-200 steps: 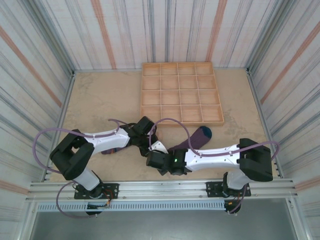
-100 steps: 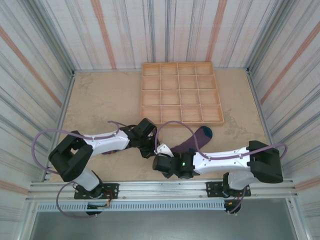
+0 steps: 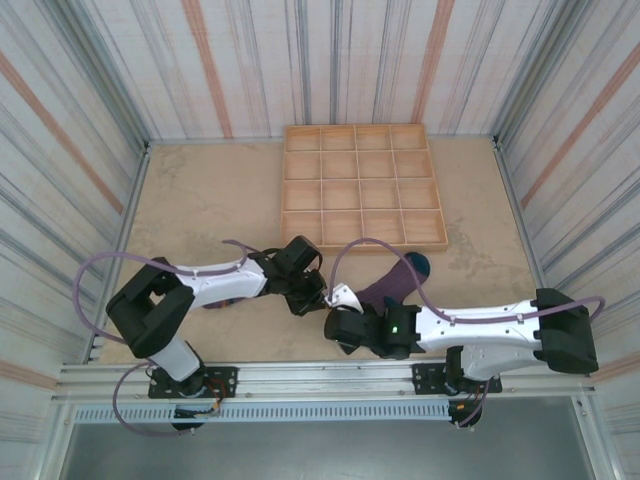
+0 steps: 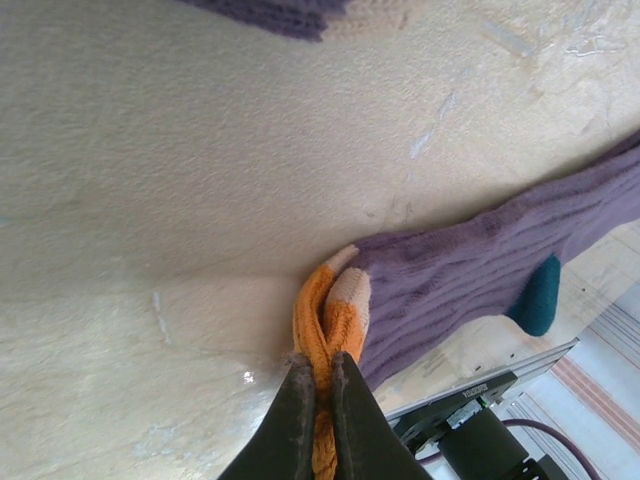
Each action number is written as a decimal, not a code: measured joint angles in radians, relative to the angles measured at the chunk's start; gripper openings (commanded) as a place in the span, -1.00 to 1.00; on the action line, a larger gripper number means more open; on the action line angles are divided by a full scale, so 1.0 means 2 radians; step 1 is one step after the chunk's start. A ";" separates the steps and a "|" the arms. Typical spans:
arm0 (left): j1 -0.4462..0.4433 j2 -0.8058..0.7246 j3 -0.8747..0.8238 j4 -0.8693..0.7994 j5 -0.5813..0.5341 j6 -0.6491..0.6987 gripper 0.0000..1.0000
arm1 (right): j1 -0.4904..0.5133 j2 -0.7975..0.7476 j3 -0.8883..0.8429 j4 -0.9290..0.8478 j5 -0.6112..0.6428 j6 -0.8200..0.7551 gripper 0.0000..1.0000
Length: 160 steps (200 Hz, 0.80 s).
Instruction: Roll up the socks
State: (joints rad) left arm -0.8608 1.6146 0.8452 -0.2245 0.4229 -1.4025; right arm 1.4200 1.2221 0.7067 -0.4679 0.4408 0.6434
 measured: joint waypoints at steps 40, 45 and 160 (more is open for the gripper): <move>-0.012 0.013 -0.002 0.035 0.002 -0.032 -1.00 | 0.000 -0.003 -0.033 0.015 -0.013 0.002 0.01; -0.014 0.013 -0.003 0.041 0.002 -0.039 -1.00 | 0.000 -0.003 -0.035 0.015 -0.013 0.002 0.00; -0.021 0.032 -0.010 0.090 0.020 -0.083 -1.00 | -0.014 0.008 -0.060 0.062 -0.020 0.002 -0.27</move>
State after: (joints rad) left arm -0.9035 1.6794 0.8257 -0.0452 0.4625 -1.5688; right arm 1.3922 1.2377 0.5858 -0.3439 0.4007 0.6483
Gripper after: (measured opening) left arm 0.075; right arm 0.378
